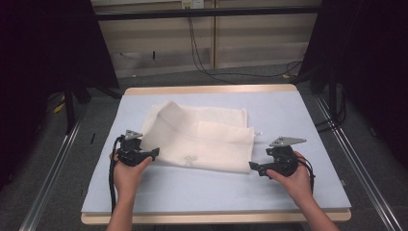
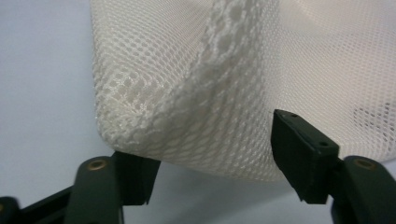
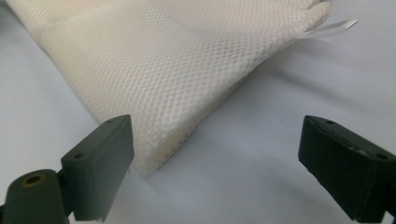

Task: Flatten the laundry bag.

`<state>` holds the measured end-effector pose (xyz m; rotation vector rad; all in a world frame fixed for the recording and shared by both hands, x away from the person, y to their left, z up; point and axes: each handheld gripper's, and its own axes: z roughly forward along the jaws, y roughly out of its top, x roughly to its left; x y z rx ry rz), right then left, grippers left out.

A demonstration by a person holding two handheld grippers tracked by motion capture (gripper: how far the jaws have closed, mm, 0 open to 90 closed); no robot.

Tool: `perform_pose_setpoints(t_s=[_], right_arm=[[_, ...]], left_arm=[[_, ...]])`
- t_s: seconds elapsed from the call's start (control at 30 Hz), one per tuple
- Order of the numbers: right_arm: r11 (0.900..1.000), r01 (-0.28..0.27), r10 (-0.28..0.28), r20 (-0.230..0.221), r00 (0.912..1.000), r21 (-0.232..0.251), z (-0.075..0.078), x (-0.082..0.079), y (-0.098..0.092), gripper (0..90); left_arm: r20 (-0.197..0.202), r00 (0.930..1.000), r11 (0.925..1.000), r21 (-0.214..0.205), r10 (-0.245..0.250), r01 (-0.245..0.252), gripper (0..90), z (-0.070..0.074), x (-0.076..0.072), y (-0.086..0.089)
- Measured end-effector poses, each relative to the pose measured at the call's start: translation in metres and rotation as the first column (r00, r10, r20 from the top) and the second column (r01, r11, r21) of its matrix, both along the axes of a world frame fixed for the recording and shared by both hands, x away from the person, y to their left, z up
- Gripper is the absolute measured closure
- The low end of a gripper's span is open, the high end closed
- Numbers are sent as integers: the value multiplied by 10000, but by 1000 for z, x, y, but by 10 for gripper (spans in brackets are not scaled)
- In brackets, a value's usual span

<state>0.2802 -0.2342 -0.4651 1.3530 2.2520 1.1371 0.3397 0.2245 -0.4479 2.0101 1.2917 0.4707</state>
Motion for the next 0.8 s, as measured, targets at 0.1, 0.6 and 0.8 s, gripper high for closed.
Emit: perform_pose_setpoints(t_s=[0.1,0.6,0.8], right_arm=[[9997,100,-101,49,9999,201,2,2,0,92],[9993,-299,308,-403,9987,213,1,14,20,389],[9994,-196,232,-1248,9919,299,-4,23,25,807]], left_arm=[[-75,9996,9995,187,260,-258,184,1,0,4],[-465,9988,9986,510,123,-100,97,-8,1,14],[-467,9989,9997,244,46,-34,97,-9,2,18]])
